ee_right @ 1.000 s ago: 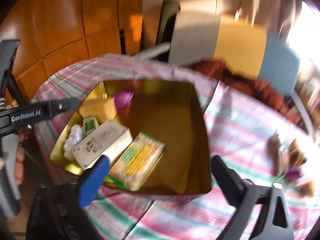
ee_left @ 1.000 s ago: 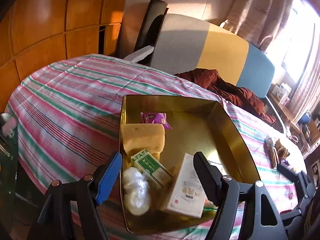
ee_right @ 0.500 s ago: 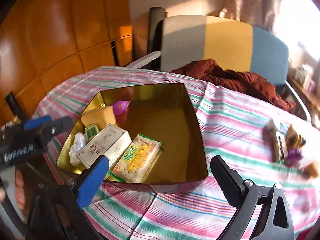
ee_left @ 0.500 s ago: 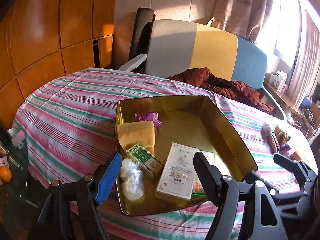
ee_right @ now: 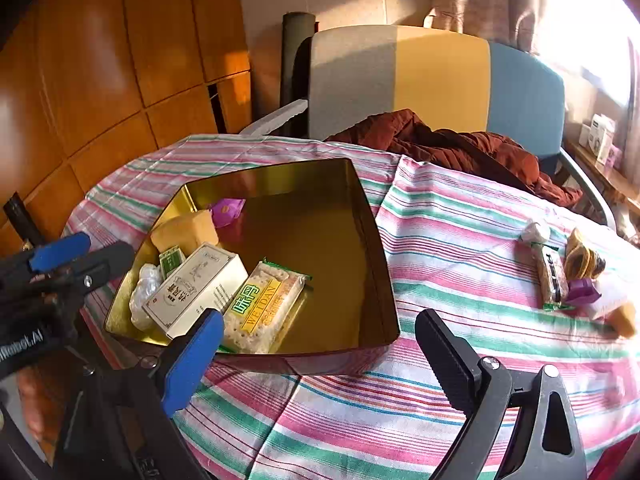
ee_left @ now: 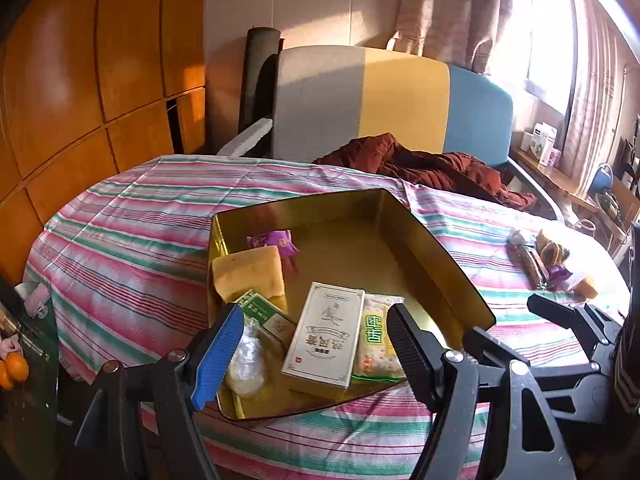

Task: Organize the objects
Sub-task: 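Withdraw both open tools from the tray toward the remaining items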

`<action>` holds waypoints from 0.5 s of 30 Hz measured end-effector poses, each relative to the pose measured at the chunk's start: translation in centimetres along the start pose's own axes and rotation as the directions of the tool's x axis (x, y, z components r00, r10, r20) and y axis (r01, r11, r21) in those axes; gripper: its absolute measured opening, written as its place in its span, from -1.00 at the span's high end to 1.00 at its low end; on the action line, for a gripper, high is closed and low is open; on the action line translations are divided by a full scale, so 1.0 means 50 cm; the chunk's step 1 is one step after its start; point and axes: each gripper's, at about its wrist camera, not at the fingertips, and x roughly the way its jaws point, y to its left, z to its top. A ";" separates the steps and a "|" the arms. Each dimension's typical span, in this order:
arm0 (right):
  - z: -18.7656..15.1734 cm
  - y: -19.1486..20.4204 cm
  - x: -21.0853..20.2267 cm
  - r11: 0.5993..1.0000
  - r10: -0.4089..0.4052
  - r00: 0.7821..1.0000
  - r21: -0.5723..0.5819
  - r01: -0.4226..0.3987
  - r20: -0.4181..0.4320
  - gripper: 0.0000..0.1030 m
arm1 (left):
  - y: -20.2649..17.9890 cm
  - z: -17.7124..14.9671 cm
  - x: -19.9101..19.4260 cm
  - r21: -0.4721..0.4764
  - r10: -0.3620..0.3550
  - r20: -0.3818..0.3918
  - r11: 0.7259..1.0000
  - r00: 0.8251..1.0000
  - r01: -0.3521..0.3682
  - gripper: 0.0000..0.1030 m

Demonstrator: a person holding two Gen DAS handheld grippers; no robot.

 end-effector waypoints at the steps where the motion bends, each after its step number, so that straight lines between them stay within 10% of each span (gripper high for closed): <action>1: 0.001 -0.004 -0.002 1.000 -0.003 1.000 0.004 0.003 0.003 -0.89 | -0.003 -0.001 0.000 0.003 -0.001 -0.002 1.000 1.000 0.001 -0.46; 15: -0.002 -0.052 -0.018 0.997 -0.050 0.998 0.061 0.048 0.031 -0.97 | -0.064 -0.011 -0.002 0.082 -0.039 -0.023 0.996 0.999 0.040 -0.46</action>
